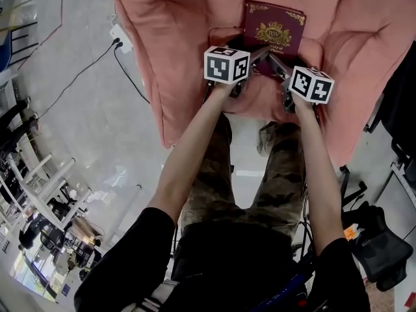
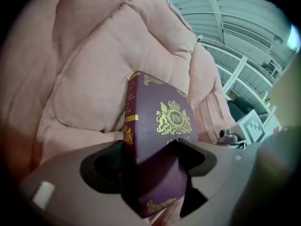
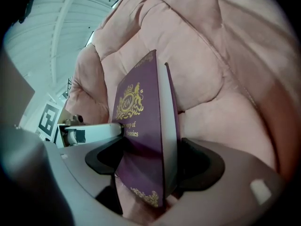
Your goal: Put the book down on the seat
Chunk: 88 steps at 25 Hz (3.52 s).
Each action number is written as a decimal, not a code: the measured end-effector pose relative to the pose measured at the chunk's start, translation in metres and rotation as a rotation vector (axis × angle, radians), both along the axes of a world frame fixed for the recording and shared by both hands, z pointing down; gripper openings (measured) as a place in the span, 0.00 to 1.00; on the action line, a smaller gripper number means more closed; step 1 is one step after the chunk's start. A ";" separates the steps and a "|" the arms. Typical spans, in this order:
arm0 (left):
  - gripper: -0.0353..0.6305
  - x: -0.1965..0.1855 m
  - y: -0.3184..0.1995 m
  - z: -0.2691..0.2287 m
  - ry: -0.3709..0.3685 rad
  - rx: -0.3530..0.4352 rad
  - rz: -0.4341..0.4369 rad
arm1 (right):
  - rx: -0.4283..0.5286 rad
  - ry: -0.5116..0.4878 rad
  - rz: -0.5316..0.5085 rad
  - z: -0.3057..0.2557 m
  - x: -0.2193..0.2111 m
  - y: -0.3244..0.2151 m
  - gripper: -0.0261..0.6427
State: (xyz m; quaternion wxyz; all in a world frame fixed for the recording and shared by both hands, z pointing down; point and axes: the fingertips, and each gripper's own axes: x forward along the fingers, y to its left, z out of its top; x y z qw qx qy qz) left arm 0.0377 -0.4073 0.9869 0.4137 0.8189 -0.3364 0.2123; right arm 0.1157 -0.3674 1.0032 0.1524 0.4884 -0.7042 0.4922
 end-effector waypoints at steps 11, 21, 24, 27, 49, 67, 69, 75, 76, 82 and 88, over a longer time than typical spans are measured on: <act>0.61 -0.006 0.047 -0.013 -0.146 0.127 0.104 | 0.020 0.263 -0.086 -0.017 0.025 0.032 0.53; 0.54 -0.042 0.115 -0.052 -0.178 0.142 0.080 | 0.021 0.236 -0.132 -0.053 0.008 0.106 0.47; 0.53 -0.044 0.121 -0.069 -0.190 0.172 0.060 | 0.053 0.226 -0.161 -0.067 -0.006 0.110 0.44; 0.49 -0.041 0.130 -0.086 -0.203 0.192 0.058 | 0.080 0.216 -0.189 -0.084 -0.017 0.116 0.39; 0.16 -0.055 0.184 -0.325 -0.191 0.380 0.095 | 0.394 0.161 -0.116 -0.354 -0.056 0.143 0.18; 0.06 -0.042 0.184 -0.448 -0.194 0.490 0.122 | 0.433 0.166 -0.130 -0.454 -0.051 0.171 0.10; 0.06 -0.043 0.178 -0.455 -0.186 0.499 0.105 | 0.445 0.183 -0.161 -0.459 -0.055 0.165 0.09; 0.06 -0.045 0.160 -0.465 -0.172 0.515 0.051 | 0.458 0.251 -0.201 -0.468 -0.054 0.146 0.06; 0.06 -0.046 0.156 -0.466 -0.173 0.519 0.041 | 0.454 0.261 -0.211 -0.468 -0.054 0.145 0.06; 0.06 -0.046 0.141 -0.463 -0.217 0.540 0.013 | 0.441 0.319 -0.266 -0.460 -0.062 0.137 0.06; 0.06 -0.036 0.139 -0.456 -0.201 0.541 0.047 | 0.436 0.332 -0.307 -0.454 -0.073 0.130 0.06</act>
